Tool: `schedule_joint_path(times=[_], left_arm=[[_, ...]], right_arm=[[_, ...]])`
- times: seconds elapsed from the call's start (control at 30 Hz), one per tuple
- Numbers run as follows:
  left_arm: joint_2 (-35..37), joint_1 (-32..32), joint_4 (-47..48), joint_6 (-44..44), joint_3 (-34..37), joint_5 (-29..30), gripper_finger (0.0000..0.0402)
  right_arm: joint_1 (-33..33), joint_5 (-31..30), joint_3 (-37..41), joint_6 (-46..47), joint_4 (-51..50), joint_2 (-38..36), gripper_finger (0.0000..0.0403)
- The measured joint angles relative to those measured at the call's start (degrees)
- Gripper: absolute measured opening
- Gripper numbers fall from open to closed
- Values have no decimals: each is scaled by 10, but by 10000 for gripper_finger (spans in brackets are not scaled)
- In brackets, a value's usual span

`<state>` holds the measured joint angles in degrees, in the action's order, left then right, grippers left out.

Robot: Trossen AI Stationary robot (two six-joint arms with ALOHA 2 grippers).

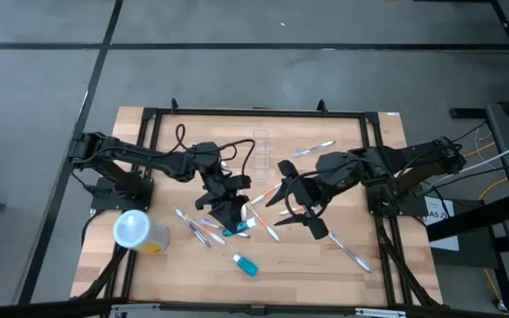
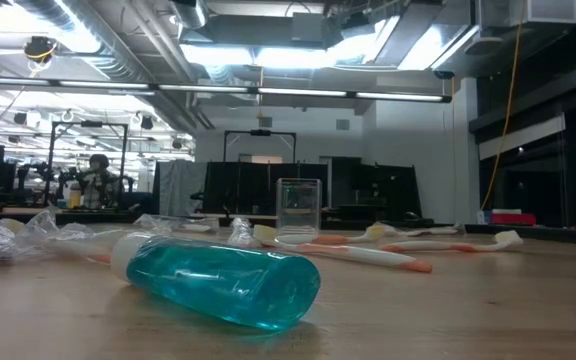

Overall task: Pick & Place toothbrushing station
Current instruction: Put the blue mouthwash into the transparent organizer

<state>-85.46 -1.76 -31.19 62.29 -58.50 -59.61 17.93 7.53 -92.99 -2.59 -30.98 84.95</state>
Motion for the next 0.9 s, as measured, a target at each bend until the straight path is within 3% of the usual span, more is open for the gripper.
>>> schedule_joint_path(times=[0.27, 0.9], left_arm=[[-16, 1, -68, 40, 0, -6, 136], [-17, 1, -68, 38, 0, -1, 136]], right_arm=[[-2, 18, -1, 5, 16, 21, 231], [-16, 53, 0, 6, 73, 54, 233]])
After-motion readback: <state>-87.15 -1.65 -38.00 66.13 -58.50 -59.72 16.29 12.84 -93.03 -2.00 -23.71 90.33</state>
